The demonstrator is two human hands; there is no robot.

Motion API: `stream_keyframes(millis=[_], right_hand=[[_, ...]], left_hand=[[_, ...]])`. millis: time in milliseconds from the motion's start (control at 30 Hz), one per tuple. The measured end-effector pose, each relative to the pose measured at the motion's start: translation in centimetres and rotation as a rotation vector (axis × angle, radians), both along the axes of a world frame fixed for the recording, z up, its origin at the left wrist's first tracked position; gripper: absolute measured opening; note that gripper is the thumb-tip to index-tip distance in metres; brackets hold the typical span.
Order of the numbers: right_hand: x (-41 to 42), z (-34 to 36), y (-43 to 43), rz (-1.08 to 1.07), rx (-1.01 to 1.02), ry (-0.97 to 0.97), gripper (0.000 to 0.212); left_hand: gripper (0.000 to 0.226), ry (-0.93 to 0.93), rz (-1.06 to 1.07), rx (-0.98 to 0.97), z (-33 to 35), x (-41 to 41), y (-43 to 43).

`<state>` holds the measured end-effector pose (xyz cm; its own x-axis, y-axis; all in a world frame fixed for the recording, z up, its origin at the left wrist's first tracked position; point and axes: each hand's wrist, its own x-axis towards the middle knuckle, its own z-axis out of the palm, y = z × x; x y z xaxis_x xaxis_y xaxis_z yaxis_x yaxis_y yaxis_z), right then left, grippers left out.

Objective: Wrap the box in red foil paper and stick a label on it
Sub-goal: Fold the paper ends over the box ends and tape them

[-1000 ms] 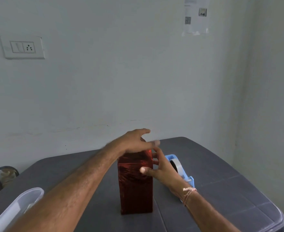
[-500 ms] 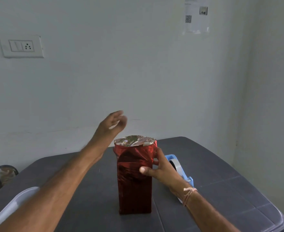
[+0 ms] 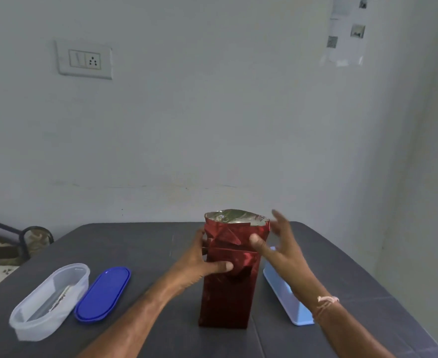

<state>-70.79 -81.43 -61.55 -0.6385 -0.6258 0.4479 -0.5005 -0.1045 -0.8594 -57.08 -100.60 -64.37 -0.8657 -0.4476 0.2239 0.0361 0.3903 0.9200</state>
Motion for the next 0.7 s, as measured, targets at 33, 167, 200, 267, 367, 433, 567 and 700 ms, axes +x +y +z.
stream_keyframes(millis=[33,167,200,267,367,433,567,700], right_hand=[[0.6,1.3,0.2,-0.126,-0.036,0.089,0.088],[3.7,6.3,-1.6,-0.161,0.178,0.409,0.082],[4.6,7.0,-2.5,-0.15,0.286,0.511,0.085],[6.0,7.5,-4.2,-0.146,0.456,0.684,0.09],[6.7,7.6,-6.1,-0.13,0.512,0.696,0.068],[6.3,7.5,-6.6,-0.146,0.412,0.574,0.054],[5.3,6.7,-6.3,-0.15,0.358,0.402,0.054],[4.3,6.5,-5.8,-0.113,0.341,0.38,0.057]], left_hand=[[0.084,0.005,0.002,-0.009,-0.1,0.0,0.1],[0.086,0.012,0.022,-0.022,-0.4,-0.2,0.1],[0.087,0.019,0.023,-0.033,-0.5,-0.2,0.0],[0.085,0.026,0.013,-0.046,-0.6,-0.2,0.1],[0.08,0.031,0.01,-0.048,-0.6,0.0,0.5],[0.08,0.036,0.016,-0.054,-0.6,0.1,0.8],[0.088,0.073,-0.003,-0.06,-0.8,0.4,0.8],[0.099,0.115,-0.035,-0.131,-1.1,0.7,0.8]])
